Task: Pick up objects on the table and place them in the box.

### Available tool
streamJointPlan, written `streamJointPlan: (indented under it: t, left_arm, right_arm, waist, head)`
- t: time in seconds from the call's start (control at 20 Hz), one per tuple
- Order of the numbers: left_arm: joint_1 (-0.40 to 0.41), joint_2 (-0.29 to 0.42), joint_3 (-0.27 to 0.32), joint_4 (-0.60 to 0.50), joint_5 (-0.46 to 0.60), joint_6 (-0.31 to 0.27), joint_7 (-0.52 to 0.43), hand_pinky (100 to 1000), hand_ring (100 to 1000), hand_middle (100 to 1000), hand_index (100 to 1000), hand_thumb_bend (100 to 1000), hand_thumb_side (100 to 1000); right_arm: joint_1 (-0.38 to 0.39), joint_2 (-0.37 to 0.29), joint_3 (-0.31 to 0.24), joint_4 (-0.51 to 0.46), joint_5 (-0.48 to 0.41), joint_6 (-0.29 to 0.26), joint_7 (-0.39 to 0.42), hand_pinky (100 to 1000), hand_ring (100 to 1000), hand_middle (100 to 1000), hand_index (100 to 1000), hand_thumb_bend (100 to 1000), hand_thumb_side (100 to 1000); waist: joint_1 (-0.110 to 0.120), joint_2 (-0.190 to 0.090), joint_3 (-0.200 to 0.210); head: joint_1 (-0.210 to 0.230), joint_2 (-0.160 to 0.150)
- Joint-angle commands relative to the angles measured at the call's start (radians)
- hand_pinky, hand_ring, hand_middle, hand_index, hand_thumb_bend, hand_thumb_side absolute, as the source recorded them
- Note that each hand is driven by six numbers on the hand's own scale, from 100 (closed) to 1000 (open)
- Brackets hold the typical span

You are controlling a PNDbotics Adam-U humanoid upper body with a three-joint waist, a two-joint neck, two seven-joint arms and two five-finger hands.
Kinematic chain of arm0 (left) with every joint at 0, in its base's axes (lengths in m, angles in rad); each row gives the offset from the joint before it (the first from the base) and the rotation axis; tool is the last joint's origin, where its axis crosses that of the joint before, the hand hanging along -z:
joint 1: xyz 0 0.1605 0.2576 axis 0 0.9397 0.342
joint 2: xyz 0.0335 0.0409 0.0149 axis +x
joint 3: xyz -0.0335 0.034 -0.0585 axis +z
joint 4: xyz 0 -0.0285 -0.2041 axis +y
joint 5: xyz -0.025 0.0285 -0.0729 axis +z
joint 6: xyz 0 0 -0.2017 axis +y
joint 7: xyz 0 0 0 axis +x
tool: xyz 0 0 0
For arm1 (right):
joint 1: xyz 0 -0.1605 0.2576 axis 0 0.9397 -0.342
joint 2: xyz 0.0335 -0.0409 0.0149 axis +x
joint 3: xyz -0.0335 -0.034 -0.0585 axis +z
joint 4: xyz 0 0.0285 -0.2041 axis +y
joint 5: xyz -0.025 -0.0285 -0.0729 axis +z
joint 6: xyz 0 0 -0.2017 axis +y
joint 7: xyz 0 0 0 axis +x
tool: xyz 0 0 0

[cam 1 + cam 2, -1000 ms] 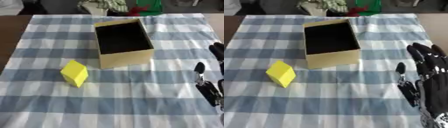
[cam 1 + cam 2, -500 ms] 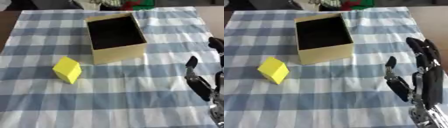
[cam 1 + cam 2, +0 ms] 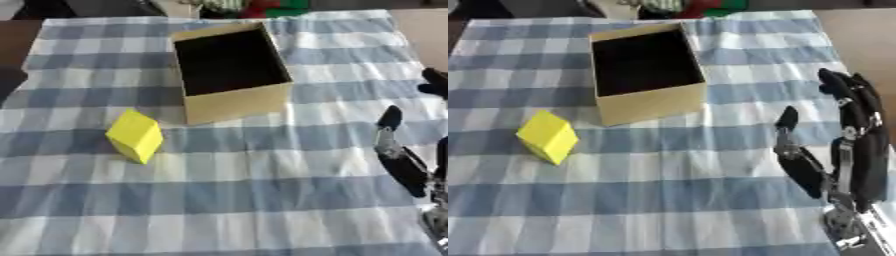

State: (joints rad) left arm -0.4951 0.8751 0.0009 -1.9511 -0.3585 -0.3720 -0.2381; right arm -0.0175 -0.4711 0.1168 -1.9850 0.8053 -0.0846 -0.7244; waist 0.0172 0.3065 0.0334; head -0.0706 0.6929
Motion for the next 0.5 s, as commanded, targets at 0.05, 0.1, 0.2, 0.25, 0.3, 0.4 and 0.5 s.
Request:
streamJointPlan:
  t: [0.05, 0.1, 0.2, 0.25, 0.3, 0.4, 0.5]
  left_arm:
    - [-0.022, 0.08, -0.013, 0.013, -0.048, -0.044, -0.069, 819, 808, 758, 836, 499, 328]
    - [-0.029, 0.093, -0.022, 0.022, -0.059, -0.055, -0.093, 817, 808, 757, 834, 512, 332]
    - [-0.045, 0.116, -0.042, 0.043, -0.072, -0.068, -0.129, 818, 812, 761, 840, 537, 374]
    - [-0.053, 0.129, -0.056, 0.057, -0.074, -0.067, -0.146, 825, 819, 767, 845, 555, 410]
    - [-0.063, 0.14, -0.073, 0.075, -0.073, -0.06, -0.161, 828, 822, 769, 846, 573, 415]
    - [-0.085, 0.151, -0.104, 0.108, -0.072, -0.041, -0.183, 830, 827, 776, 853, 646, 407]
    - [-0.107, 0.147, -0.132, 0.134, -0.068, -0.02, -0.201, 836, 835, 791, 865, 688, 374]
  right_arm:
    - [-0.003, -0.017, -0.012, -0.015, -0.015, -0.01, -0.002, 911, 674, 745, 880, 100, 468]
    - [-0.003, -0.018, -0.011, -0.015, -0.014, -0.011, -0.002, 911, 674, 745, 879, 100, 467]
    - [-0.003, -0.018, -0.01, -0.015, -0.012, -0.01, 0.0, 910, 675, 745, 878, 100, 462]
    - [-0.003, -0.018, -0.009, -0.015, -0.011, -0.009, 0.002, 911, 674, 745, 878, 100, 464]
    - [-0.004, -0.019, -0.008, -0.015, -0.009, -0.009, 0.003, 911, 674, 745, 878, 100, 462]
    - [-0.005, -0.02, -0.005, -0.015, -0.008, -0.008, 0.004, 911, 673, 745, 877, 100, 464]
    - [-0.007, -0.021, -0.003, -0.015, -0.009, -0.008, 0.007, 910, 672, 743, 875, 100, 462]
  waist:
    - [0.001, -0.019, 0.001]
    - [0.002, -0.018, 0.001]
    - [0.003, -0.016, 0.001]
    - [0.004, -0.016, 0.0]
    - [0.004, -0.015, 0.0]
    - [0.005, -0.015, 0.0]
    - [0.006, -0.016, -0.001]
  head:
    - [0.021, 0.011]
    - [0.026, 0.008]
    - [0.032, 0.003]
    - [0.036, 0.0]
    - [0.04, -0.002]
    - [0.047, -0.006]
    - [0.052, -0.009]
